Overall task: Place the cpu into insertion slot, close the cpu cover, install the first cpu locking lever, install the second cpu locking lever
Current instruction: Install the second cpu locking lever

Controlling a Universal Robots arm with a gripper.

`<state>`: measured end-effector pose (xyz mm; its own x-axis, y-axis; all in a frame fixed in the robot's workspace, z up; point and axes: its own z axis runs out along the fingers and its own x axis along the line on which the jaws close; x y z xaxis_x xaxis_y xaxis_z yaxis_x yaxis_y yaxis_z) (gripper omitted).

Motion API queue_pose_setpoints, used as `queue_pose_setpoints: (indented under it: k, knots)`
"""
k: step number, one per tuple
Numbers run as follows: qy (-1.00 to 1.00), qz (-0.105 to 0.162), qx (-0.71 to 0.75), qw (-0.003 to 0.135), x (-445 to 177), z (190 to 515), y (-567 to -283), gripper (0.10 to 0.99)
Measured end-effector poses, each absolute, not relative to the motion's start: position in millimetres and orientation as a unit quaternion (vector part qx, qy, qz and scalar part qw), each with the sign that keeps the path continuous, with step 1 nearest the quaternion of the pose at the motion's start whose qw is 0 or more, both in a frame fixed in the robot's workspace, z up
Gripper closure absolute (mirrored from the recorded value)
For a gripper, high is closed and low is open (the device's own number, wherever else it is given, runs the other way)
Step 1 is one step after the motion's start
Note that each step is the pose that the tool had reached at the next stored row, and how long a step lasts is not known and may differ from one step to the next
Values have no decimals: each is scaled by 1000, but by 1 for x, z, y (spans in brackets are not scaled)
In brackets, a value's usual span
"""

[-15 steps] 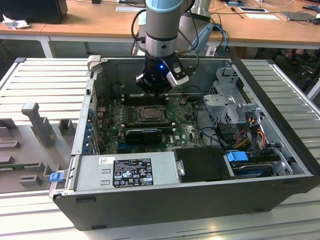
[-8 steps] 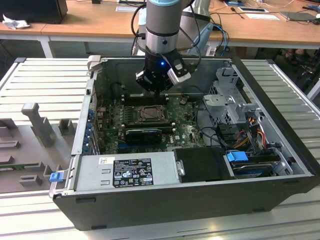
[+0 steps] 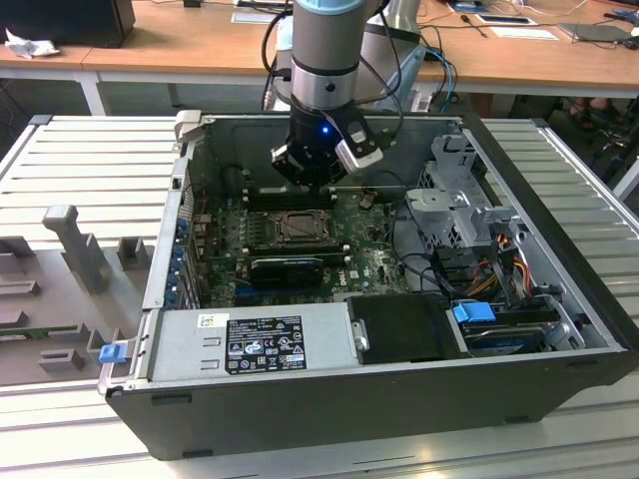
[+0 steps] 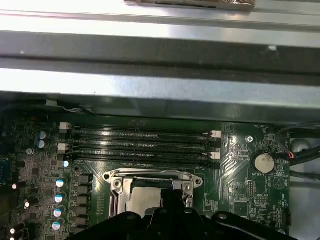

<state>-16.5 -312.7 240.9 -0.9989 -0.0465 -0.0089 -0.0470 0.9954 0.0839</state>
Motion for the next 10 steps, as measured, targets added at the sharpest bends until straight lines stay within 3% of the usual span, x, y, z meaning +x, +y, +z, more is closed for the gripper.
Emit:
queue_pose_setpoints:
  k: [10]
  knots:
    - [999,42,-23,3,-17,245,-330,980]
